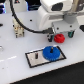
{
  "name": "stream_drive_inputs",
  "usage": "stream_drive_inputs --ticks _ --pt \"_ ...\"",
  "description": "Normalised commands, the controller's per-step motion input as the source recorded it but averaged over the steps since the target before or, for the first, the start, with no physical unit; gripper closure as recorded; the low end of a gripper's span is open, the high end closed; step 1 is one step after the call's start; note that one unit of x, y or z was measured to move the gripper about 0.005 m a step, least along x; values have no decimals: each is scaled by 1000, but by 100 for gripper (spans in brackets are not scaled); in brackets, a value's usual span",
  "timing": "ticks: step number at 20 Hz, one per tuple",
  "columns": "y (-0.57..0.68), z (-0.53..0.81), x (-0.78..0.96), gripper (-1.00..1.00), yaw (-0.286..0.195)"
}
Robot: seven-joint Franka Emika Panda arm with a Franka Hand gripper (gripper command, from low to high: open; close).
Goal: Insert the blue gear onto the right peg, followed by the red gear
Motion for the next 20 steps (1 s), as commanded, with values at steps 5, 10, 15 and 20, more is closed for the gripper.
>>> stream_drive_inputs --ticks 5,10,15,20 --pt "0 -25 17 100 0" --pt "-4 -31 -18 100 0" --pt "11 248 62 100 0" --pt "12 591 223 100 0"
